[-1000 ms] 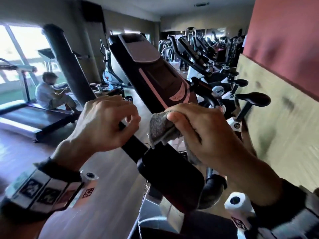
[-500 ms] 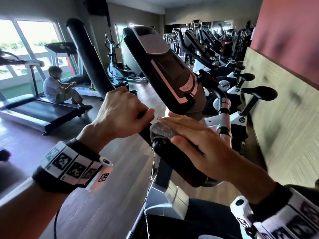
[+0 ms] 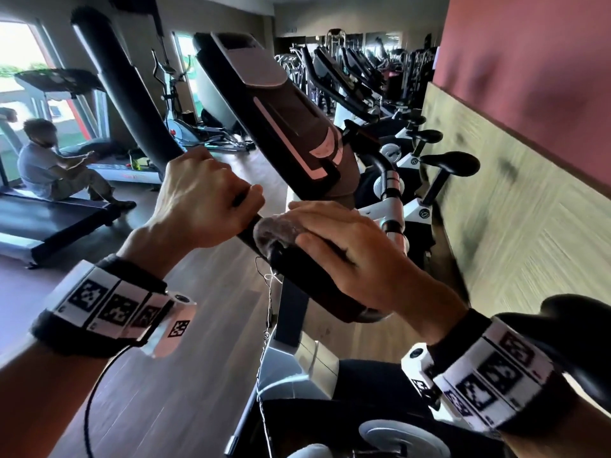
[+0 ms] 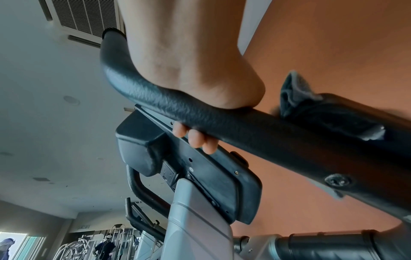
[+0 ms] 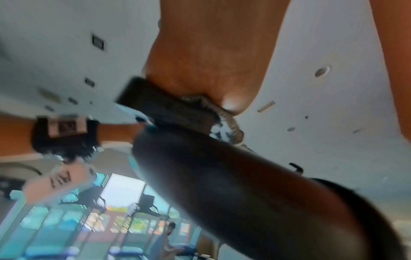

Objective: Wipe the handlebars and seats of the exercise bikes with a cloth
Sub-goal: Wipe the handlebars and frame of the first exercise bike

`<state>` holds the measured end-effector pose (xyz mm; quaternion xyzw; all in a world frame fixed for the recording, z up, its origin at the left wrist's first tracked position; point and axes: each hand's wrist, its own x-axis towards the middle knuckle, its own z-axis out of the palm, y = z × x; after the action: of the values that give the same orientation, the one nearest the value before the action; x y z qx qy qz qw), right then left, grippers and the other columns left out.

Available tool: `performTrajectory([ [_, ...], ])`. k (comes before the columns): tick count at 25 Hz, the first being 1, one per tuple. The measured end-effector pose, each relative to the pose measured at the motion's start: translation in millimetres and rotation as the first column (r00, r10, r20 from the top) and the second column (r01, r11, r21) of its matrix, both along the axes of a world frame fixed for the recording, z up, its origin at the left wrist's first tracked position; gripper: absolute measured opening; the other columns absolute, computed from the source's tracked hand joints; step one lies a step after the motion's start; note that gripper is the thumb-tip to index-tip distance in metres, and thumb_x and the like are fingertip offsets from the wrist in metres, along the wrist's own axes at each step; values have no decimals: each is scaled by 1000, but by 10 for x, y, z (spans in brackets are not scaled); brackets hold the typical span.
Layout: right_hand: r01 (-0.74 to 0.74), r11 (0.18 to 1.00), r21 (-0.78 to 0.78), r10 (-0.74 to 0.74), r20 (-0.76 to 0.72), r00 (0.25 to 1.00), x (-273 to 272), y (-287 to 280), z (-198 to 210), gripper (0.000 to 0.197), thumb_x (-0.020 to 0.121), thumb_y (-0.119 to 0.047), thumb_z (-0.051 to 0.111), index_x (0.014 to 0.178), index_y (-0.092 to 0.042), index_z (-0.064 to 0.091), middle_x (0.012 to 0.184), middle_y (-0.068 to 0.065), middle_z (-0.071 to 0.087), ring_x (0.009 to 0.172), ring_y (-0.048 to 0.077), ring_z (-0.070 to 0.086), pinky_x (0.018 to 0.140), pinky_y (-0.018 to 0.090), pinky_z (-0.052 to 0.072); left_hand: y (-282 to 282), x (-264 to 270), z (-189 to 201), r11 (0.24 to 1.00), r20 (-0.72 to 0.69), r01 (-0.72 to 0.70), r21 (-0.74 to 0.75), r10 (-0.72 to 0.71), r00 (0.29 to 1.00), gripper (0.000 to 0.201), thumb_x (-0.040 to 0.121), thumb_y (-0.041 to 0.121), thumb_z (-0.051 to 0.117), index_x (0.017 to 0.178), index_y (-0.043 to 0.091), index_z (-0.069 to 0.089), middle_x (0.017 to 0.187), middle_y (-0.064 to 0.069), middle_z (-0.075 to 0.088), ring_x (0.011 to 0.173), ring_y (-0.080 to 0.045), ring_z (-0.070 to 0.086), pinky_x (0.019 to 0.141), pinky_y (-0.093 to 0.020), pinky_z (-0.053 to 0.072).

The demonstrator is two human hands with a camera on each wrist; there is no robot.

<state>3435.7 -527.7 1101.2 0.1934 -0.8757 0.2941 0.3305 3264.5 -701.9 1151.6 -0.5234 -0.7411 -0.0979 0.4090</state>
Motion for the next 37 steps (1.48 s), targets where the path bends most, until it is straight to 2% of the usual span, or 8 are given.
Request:
performTrajectory([
  [7,92,992,-83,-98,-82,992,8,-94,67,31,96,-3,64,127,-6,68,114,2,64,110,12,63,99,24,49,-19,-49,-12,999,-24,36,21,-35,999,51,94,32,40,49,14,55,47,-3,49,47,-32,52,76,-37,45],
  [11,160,981,-113,-171,-98,980,-52,-95,162,21,94,-3,65,111,-9,76,107,-1,70,103,12,67,94,31,53,-8,-46,-24,998,-23,36,48,-35,999,50,93,32,41,49,14,54,47,-4,51,48,-33,52,76,-37,44],
  [21,-8,997,73,9,-14,1000,-54,-311,188,19,100,-14,52,99,-11,72,100,-9,62,99,14,58,86,38,49,-21,-39,4,998,-21,45,35,-45,999,52,96,34,39,48,17,50,46,-2,47,46,-31,50,76,-40,46],
  [23,-85,993,85,85,8,996,-35,-295,157,21,102,-15,52,105,-11,73,104,-8,65,103,13,59,90,36,49,-15,-53,13,998,-24,67,23,-66,998,51,96,34,39,49,18,48,46,-2,48,46,-31,50,75,-40,46],
  [26,44,999,-32,-42,52,998,-70,-173,120,35,105,-27,46,129,-16,68,125,-11,66,122,10,58,103,39,48,-23,-68,-6,998,-16,66,8,-66,998,54,99,35,38,51,17,55,50,-1,55,51,-30,55,78,-39,45],
  [29,10,1000,9,-10,73,997,69,-104,5,44,105,-24,44,147,-17,55,150,-10,53,145,8,40,119,37,36,-16,-78,-38,998,-11,54,18,-53,999,55,99,35,39,51,15,55,50,-2,56,52,-30,56,81,-40,45],
  [33,-40,993,-107,59,179,982,101,-42,30,48,108,-21,40,156,-16,39,162,-10,38,155,6,19,127,38,22,-3,-54,-33,998,-10,42,49,-42,999,52,98,34,39,48,18,48,48,0,53,49,-29,53,81,-37,43],
  [37,-35,998,56,25,170,985,302,-78,-62,54,108,-29,31,160,-16,27,168,-11,23,157,6,7,128,34,13,16,-24,-44,997,-6,39,72,-39,999,51,96,32,40,47,18,46,46,-1,48,46,-29,50,79,-38,45],
])
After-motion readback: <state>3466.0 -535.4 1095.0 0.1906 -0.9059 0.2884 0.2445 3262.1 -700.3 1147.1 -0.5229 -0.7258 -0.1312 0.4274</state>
